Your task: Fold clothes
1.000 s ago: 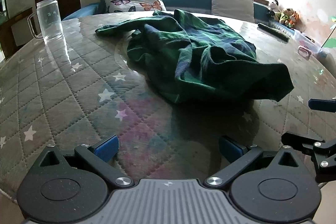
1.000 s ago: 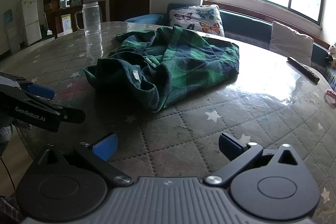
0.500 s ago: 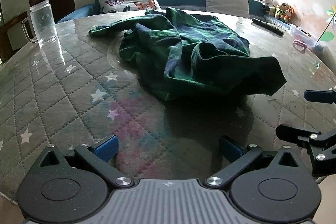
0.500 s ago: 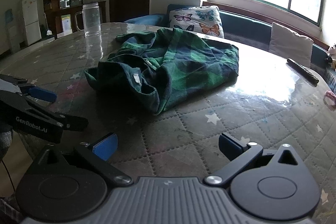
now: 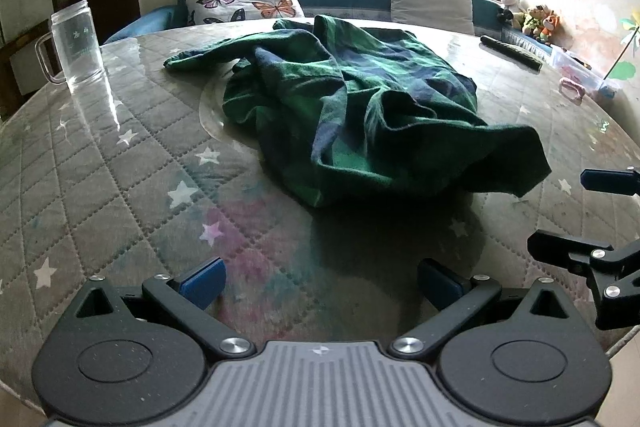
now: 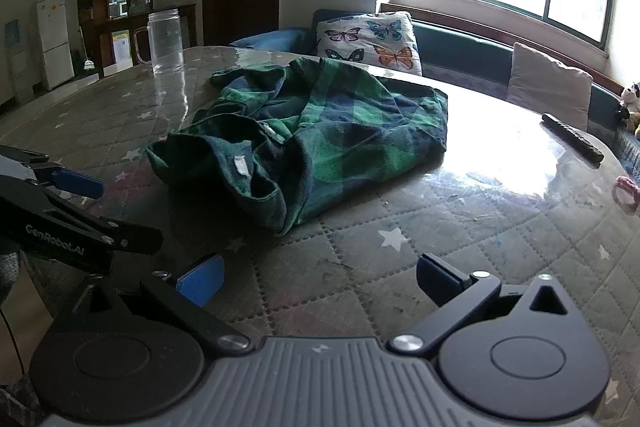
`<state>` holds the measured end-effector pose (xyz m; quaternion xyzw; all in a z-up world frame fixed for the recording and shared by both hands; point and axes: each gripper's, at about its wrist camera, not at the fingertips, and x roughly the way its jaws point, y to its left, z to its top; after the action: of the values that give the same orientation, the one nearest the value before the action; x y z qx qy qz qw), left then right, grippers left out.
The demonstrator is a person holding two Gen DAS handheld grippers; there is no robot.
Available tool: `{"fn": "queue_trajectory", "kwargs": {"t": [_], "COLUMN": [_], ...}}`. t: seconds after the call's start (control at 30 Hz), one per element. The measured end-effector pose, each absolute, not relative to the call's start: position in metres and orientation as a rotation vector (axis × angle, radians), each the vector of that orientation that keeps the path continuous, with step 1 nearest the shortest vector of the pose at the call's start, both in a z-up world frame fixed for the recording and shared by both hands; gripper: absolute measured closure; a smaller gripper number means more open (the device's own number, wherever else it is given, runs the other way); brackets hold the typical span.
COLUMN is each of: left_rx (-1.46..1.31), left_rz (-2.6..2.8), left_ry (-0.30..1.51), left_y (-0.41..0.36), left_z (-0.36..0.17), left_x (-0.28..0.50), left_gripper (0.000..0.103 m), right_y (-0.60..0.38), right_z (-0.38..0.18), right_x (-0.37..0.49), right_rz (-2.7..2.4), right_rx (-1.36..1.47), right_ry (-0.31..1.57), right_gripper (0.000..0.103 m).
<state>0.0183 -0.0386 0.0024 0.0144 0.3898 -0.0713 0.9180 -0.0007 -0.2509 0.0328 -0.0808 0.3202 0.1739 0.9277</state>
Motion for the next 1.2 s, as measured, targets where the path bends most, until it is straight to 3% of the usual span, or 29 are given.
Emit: {"fn": "queue_trajectory", "kwargs": {"t": [0.67, 1.2], "left_rx": [-0.034, -0.046], "left_rz": [-0.064, -0.114], "left_ry": [0.699, 0.733], "left_y": [-0.001, -0.017], "left_z": [0.056, 0.05], "left_x": [0.055, 0.135], "left_gripper": [0.0, 0.0], "right_y": [-0.281, -0.234], "right_z": [0.079, 0.092], "right_x": [0.039, 0.203], "right_rz": [0.295, 0.418], "right_rx": [-0.15, -0.113], "right_ry": [0.6, 0.648], "right_gripper": [0.0, 0.021]}}
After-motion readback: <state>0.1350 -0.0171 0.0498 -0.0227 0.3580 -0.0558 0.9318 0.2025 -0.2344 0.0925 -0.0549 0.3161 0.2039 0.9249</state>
